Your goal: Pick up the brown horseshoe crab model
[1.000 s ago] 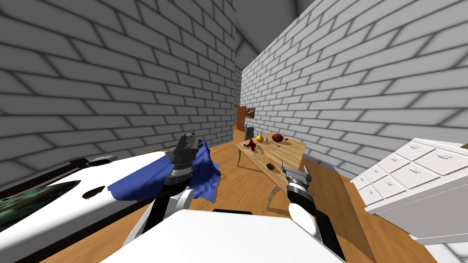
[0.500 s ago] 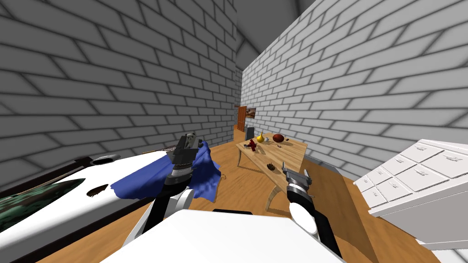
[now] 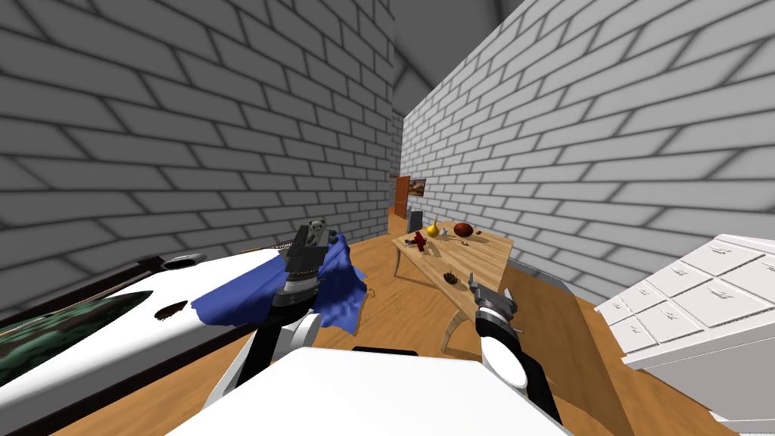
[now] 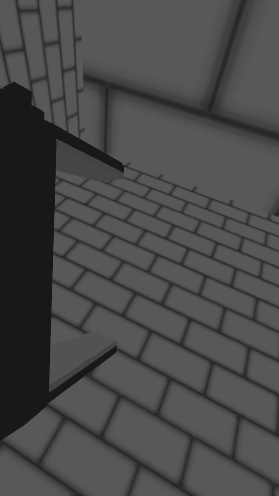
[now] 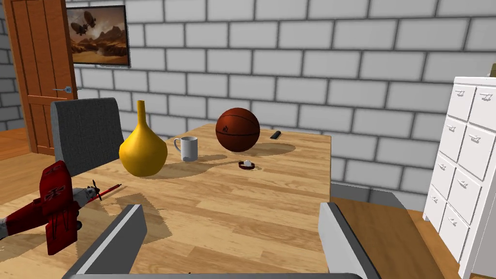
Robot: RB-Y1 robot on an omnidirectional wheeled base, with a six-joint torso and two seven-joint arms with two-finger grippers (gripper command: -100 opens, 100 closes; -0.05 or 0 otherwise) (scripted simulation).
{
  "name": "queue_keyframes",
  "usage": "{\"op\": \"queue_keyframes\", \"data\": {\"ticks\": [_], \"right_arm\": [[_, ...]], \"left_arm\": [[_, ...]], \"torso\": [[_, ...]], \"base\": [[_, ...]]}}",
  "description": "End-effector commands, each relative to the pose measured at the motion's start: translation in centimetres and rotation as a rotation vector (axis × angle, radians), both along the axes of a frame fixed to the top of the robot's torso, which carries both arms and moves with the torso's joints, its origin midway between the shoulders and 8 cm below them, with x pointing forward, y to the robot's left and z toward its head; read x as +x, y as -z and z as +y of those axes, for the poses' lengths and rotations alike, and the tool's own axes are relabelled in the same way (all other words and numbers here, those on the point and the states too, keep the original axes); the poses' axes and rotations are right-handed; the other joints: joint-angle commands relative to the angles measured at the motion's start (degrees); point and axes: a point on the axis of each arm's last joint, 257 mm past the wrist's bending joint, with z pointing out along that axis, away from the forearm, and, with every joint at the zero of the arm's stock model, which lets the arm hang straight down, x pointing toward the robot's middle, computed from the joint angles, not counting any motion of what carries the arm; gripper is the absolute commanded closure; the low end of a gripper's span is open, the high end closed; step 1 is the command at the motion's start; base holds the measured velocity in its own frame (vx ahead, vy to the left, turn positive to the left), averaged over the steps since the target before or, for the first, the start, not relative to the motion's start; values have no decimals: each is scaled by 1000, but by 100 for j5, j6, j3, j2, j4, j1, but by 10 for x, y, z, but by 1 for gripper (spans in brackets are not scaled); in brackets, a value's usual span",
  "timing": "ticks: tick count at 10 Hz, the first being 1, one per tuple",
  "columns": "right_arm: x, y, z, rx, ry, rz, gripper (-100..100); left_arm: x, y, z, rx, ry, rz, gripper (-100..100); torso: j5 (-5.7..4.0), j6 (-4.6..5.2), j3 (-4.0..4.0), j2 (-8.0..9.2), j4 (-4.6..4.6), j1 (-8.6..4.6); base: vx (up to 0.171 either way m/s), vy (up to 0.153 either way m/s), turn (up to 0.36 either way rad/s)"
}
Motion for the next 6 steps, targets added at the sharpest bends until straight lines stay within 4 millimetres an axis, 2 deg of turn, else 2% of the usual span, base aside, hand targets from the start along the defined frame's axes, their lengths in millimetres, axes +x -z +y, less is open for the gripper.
{"op": "queue_keyframes", "data": {"ticks": [1,5,6], "right_arm": [[1,8,-4,53,12,-9,-100],[-2,35,-12,197,41,-27,-100],[-4,47,-16,246,63,-33,-100]], "left_arm": [[0,0,0,0,0,0,0],[0,0,0,0,0,0,0],[0,0,0,0,0,0,0]], "torso": [[0,0,0,0,0,0],[-1,1,-2,-4,-1,-5],[-1,2,-2,-3,-1,-2]], "base": [[10,-21,45],[11,-19,28],[16,-31,66]]}}
